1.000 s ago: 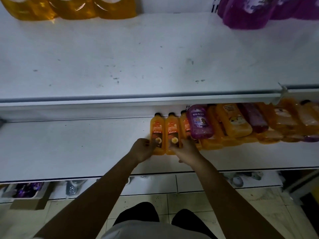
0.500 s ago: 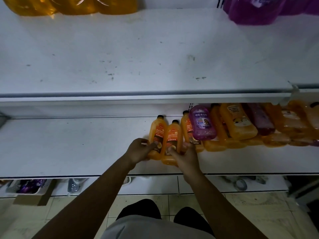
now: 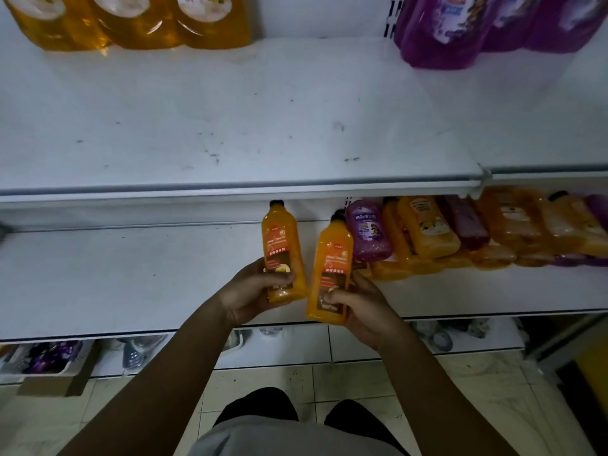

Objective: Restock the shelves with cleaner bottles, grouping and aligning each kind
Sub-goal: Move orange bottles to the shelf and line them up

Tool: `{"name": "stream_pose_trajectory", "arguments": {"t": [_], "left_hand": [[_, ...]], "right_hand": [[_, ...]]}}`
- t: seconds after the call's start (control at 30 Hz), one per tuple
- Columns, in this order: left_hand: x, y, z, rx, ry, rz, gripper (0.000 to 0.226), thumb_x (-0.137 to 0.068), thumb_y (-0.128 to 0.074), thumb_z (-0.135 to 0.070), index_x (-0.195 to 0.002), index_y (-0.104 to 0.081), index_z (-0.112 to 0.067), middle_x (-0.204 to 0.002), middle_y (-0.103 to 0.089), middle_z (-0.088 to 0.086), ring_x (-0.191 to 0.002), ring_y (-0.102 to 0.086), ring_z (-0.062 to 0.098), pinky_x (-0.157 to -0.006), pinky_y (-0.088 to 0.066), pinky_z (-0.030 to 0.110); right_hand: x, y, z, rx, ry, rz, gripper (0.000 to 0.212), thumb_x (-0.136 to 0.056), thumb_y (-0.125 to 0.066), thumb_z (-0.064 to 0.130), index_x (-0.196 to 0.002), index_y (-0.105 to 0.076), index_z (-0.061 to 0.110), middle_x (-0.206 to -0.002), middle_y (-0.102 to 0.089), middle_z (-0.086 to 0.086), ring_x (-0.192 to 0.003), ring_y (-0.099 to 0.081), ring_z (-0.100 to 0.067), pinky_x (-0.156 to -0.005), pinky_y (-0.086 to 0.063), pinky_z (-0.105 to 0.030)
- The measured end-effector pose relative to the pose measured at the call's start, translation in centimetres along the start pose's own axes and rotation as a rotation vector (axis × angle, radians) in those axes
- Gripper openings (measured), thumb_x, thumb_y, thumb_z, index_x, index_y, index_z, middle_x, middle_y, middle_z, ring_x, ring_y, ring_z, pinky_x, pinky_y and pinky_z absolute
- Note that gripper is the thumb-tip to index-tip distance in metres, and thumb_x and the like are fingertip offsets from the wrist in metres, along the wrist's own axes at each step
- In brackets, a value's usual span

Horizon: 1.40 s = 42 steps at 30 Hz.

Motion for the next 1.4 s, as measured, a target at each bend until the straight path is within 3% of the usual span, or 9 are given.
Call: {"name": "stream_pose_trajectory", "arguments": {"t": [0.17,0.3,0.47,0.57,0.63,0.77,1.07,1.2,1.4], "left_hand": [[2.8,-3.0,-2.5,-0.11,-0.085,0.001,0.086,-0.071,-0.088,-0.009,-0.144,-0.047,-0.029,-0.132,-0.068,0.007,-0.118,-0.069,0.026,-0.084,-0.062,0.035],[4.3,-6.5,-3.3,-0.125,-0.103,0.043,0.059,-0.086,-0.078,-0.034,-0.138,-0.051,-0.037,-0.13,-0.071,-0.001,-0.117,-0.072,0.022,-0.09,-0.061,0.039],[5.1,-11.4,-2.9,-0.374,-0.172,0.098,0.065,-0.085,-0.071,-0.053,-0.143,-0.046,-0.04,-0.131,-0.068,-0.008,-0.114,-0.072,0.015,-0.084,-0.063,0.031],[5.3,-15.2,-2.7,-0.385,-0.214,0.152,0.063,-0.086,-0.073,-0.049,-0.143,-0.049,-0.04,-0.127,-0.07,-0.013,-0.108,-0.074,0.01,-0.079,-0.062,0.028],[5.6,-18.2,-2.3,-0.392,-0.249,0.18,0.064,-0.084,-0.076,-0.044,-0.143,-0.052,-0.037,-0.128,-0.072,-0.008,-0.11,-0.074,0.012,-0.087,-0.063,0.035],[6.7,-24.9,-1.0,-0.432,-0.337,0.197,0.058,-0.079,-0.08,-0.04,-0.134,-0.061,-0.03,-0.122,-0.075,-0.005,-0.113,-0.073,0.017,-0.097,-0.06,0.04],[9.9,-41.9,1.7,-0.527,-0.482,0.29,0.056,-0.083,-0.08,-0.034,-0.135,-0.061,-0.021,-0.121,-0.076,-0.004,-0.112,-0.073,0.014,-0.089,-0.062,0.033],[11.1,-48.7,1.1,-0.522,-0.527,0.349,0.048,-0.087,-0.078,-0.022,-0.131,-0.061,-0.019,-0.115,-0.077,-0.004,-0.106,-0.074,0.009,-0.082,-0.061,0.024],[10.6,-56.7,-3.0,-0.49,-0.632,0.412,0.057,-0.081,-0.08,-0.024,-0.133,-0.06,-0.014,-0.118,-0.077,-0.003,-0.111,-0.073,0.014,-0.088,-0.06,0.028]], "right_hand": [[4.0,0.6,2.6,-0.037,0.111,-0.214,0.053,-0.094,-0.065,-0.004,-0.14,-0.058,0.021,-0.115,-0.073,-0.006,-0.104,-0.071,-0.027,-0.084,-0.058,-0.041],[7.3,1.6,3.9,-0.053,0.216,-0.382,0.057,-0.09,-0.078,0.021,-0.142,-0.056,0.031,-0.13,-0.07,-0.002,-0.114,-0.07,-0.026,-0.087,-0.059,-0.043],[13.2,4.4,4.9,0.058,0.356,-0.501,0.043,-0.091,-0.079,0.017,-0.124,-0.057,0.033,-0.117,-0.07,0.008,-0.11,-0.069,-0.013,-0.073,-0.058,-0.019],[17.1,6.9,5.3,0.089,0.4,-0.602,0.057,-0.082,-0.087,0.035,-0.131,-0.058,0.032,-0.125,-0.071,0.003,-0.117,-0.068,-0.02,-0.097,-0.058,-0.043],[20.1,9.2,5.4,0.099,0.431,-0.671,0.071,-0.074,-0.088,0.048,-0.136,-0.057,0.03,-0.126,-0.071,0.004,-0.118,-0.068,-0.02,-0.099,-0.057,-0.045],[26.5,14.2,6.0,0.107,0.511,-0.773,0.048,-0.087,-0.083,0.026,-0.126,-0.057,0.038,-0.119,-0.07,0.013,-0.111,-0.068,-0.009,-0.092,-0.056,-0.035],[39.9,25.8,9.3,0.178,0.588,-0.911,0.068,-0.077,-0.087,0.052,-0.134,-0.053,0.04,-0.128,-0.068,0.012,-0.117,-0.067,-0.013,-0.101,-0.057,-0.051],[43.7,29.4,11.7,0.177,0.647,-0.922,0.057,-0.082,-0.085,0.042,-0.128,-0.053,0.046,-0.127,-0.069,0.013,-0.116,-0.069,-0.013,-0.099,-0.058,-0.048],[46.9,33.9,17.6,0.199,0.749,-0.95,0.059,-0.087,-0.081,0.035,-0.139,-0.054,0.036,-0.123,-0.072,0.014,-0.103,-0.072,0.0,-0.075,-0.061,-0.02]]}}
Point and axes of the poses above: each hand's wrist, its own x-axis away from the middle knuckle, its own y-axis out of the back of the hand, z = x × y, the point moved 5 cm from there along -x, towards the middle knuckle
